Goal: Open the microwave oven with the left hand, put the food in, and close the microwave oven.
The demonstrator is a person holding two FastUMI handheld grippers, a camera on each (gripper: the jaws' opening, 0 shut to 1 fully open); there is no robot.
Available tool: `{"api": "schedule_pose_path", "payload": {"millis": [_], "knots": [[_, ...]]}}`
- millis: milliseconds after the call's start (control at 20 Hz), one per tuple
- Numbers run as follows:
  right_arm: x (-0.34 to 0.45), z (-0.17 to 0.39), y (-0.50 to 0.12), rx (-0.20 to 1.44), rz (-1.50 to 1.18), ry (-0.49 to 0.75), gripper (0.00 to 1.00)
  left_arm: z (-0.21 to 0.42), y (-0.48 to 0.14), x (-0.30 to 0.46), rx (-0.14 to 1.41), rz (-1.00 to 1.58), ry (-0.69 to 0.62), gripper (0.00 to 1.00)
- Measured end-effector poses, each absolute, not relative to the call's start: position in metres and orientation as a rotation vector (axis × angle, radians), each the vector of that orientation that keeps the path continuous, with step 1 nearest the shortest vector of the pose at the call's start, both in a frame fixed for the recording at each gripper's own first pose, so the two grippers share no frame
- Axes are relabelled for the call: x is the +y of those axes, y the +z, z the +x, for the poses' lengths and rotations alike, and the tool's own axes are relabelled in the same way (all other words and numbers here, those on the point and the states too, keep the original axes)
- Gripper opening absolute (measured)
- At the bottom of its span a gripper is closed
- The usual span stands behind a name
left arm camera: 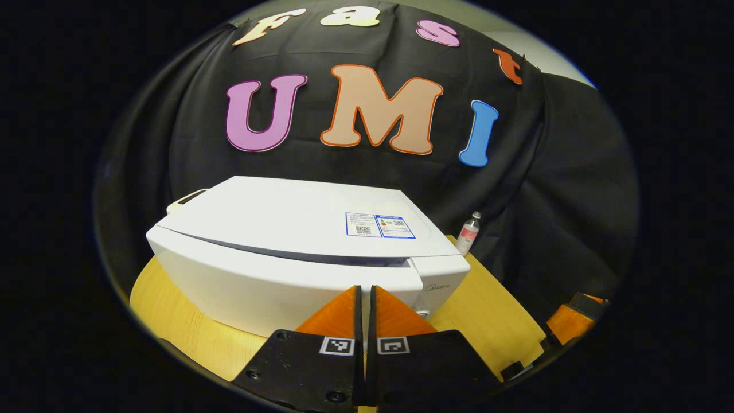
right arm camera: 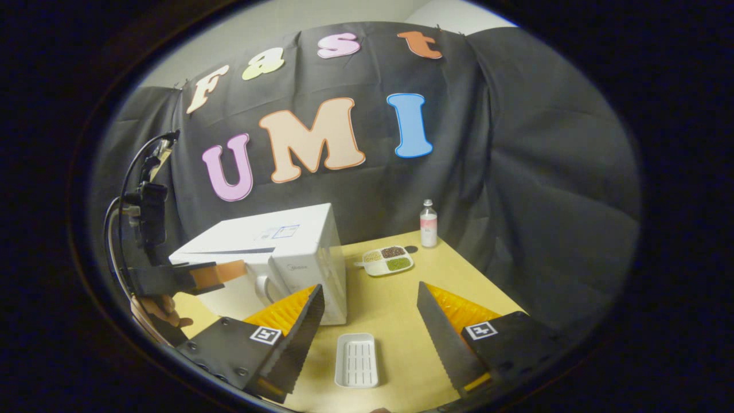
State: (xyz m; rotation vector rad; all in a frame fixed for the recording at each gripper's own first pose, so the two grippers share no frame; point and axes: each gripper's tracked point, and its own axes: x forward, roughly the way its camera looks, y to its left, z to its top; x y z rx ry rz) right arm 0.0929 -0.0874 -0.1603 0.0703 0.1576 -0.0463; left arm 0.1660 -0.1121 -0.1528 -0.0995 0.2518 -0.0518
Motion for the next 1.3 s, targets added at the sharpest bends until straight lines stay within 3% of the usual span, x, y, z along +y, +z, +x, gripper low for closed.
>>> {"api": "schedule_pose_path", "payload": {"millis": [1300], "knots": [[-0.091,0.105,-0.160,0.143,0.062,-0.045,0.92,0.179,-0.147,-0.109,0.170,-0.127,-0.003,0.00]]}}
